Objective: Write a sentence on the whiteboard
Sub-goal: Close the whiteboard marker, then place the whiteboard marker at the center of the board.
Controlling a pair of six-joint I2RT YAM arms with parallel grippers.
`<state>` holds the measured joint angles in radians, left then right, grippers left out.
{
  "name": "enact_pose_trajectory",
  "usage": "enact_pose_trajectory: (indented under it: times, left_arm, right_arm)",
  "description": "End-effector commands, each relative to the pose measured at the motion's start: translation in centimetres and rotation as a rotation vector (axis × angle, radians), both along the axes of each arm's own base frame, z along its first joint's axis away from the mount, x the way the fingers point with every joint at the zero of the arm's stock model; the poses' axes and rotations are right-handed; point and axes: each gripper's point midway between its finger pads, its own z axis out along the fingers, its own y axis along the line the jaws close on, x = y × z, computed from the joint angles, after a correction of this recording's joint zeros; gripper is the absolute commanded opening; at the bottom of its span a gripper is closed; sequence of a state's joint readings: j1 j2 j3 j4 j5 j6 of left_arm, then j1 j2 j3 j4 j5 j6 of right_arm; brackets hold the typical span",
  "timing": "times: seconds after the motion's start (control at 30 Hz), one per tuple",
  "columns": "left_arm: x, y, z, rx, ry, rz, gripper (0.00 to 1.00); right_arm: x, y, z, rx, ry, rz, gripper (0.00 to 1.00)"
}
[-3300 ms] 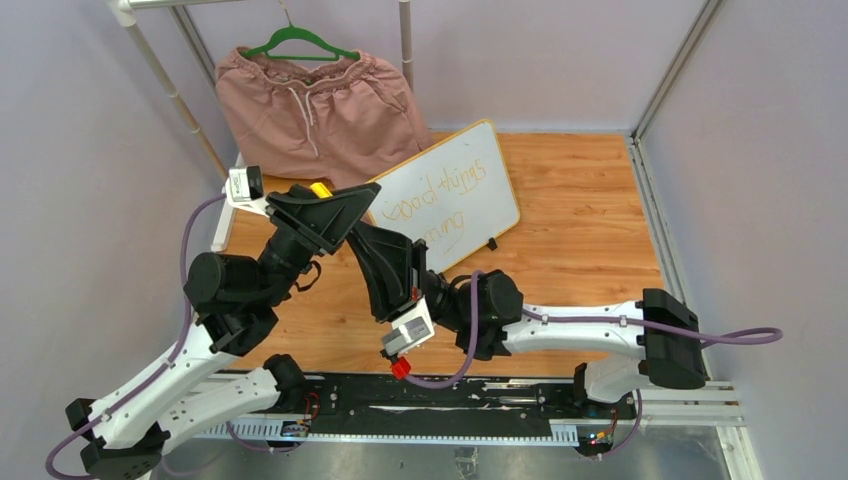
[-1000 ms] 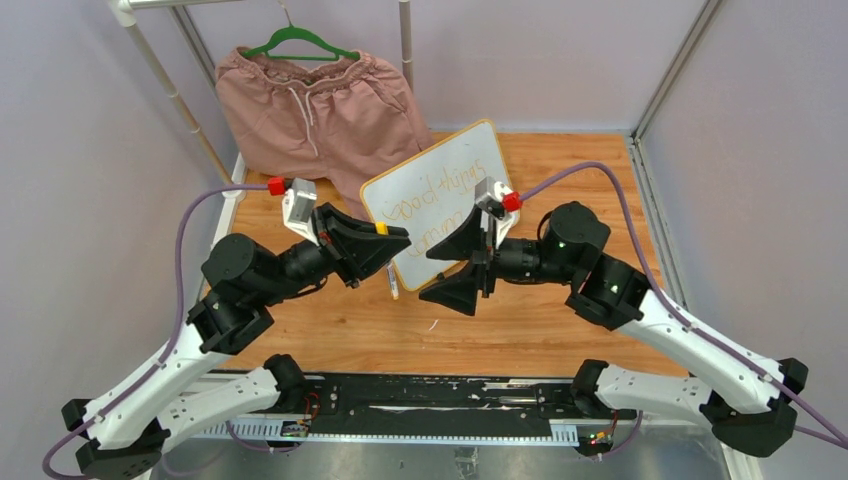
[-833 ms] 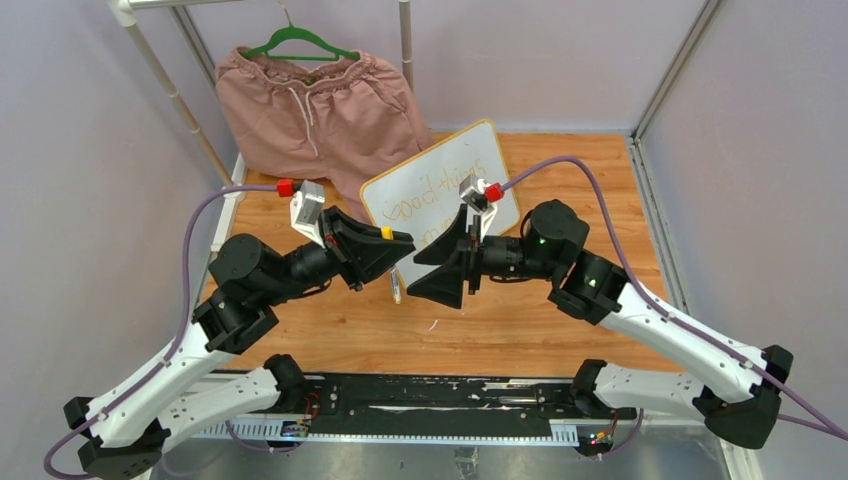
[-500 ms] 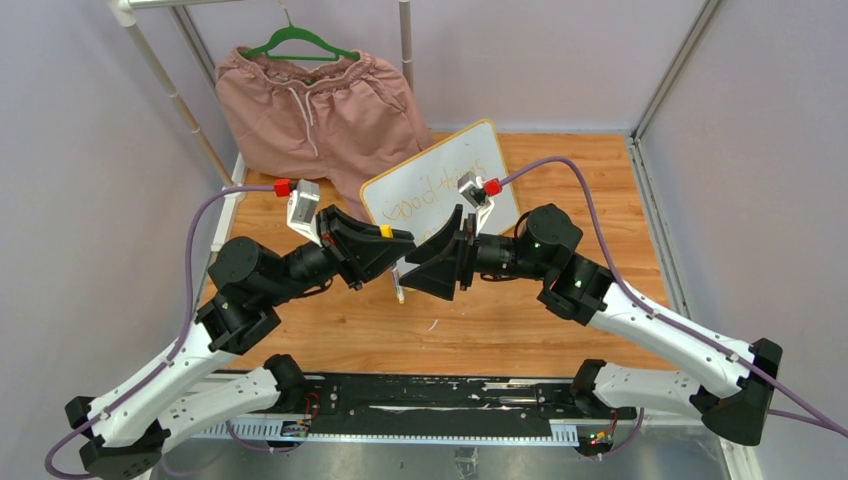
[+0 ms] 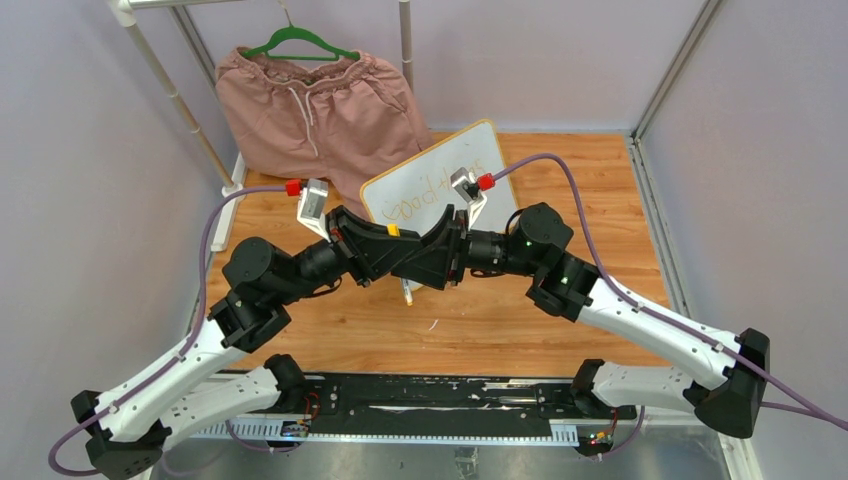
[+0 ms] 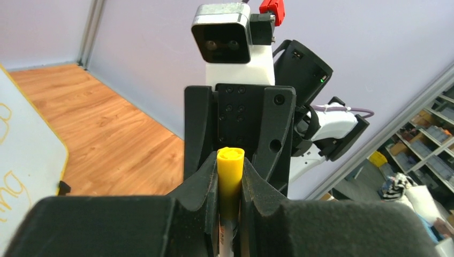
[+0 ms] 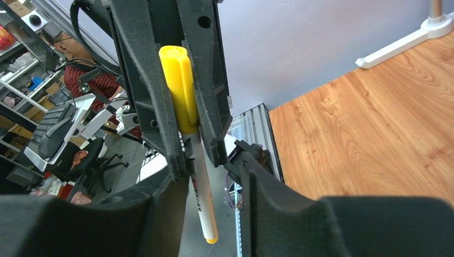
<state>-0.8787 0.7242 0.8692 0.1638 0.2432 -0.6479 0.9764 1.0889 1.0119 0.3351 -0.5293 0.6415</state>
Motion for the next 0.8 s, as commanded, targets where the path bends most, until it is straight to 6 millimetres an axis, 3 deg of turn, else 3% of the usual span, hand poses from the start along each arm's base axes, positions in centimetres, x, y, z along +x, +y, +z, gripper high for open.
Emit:
enact_pose_trajectory:
  times: [0.0, 0.13, 0.3, 0.37, 0.43, 0.53, 0.6, 0.67, 0.77]
  left_arm:
    - [-0.3, 0.2, 1.1, -0.047, -0.015, -0.006, 0.0]
    - [-0.2, 0.4, 0.9, -0.047, -0.012, 0.0, 0.0]
    - [-0.3, 0.5, 0.7, -0.045, -0.018, 0.003, 0.0]
    - [-0.3, 0.6, 0.7, -0.046, -0.019, 0.007, 0.0]
    - [-0.1, 0.8, 0.6, -0.05, -0.015, 0.023, 0.16]
    - [-0.1, 1.4, 0.7, -0.056, -0.025, 0.05, 0.63]
    - [0.3, 2.2, 0.6, -0.042, -0.019, 0.096, 0.87]
    - [1.1, 3.3, 0.3, -0.006, -0.018, 0.17, 0.95]
    - [2.6, 5.5, -1.4, 0.114, -0.026, 0.32, 0.97]
  right_arm:
    - [-0.6, 0.3, 1.1, 0.039, -0.01, 0.022, 0.39]
    - [-0.6, 0.1, 1.0, 0.043, -0.009, 0.01, 0.25]
    - [-0.7, 0.0, 0.6, 0.038, -0.01, 0.014, 0.0]
    - [-0.8, -0.1, 0.5, 0.035, -0.013, 0.015, 0.0]
    - [-0.9, -0.4, 0.4, 0.028, -0.025, 0.009, 0.0]
    - [-0.8, -1.3, 0.1, -0.005, -0.058, -0.027, 0.0]
    - [-0.6, -2.4, -1.0, -0.07, -0.076, -0.071, 0.0]
    - [-0.1, -3.9, -2.1, -0.143, -0.099, -0.138, 0.0]
    - [1.4, -6.9, -5.2, -0.284, -0.086, -0.272, 0.0]
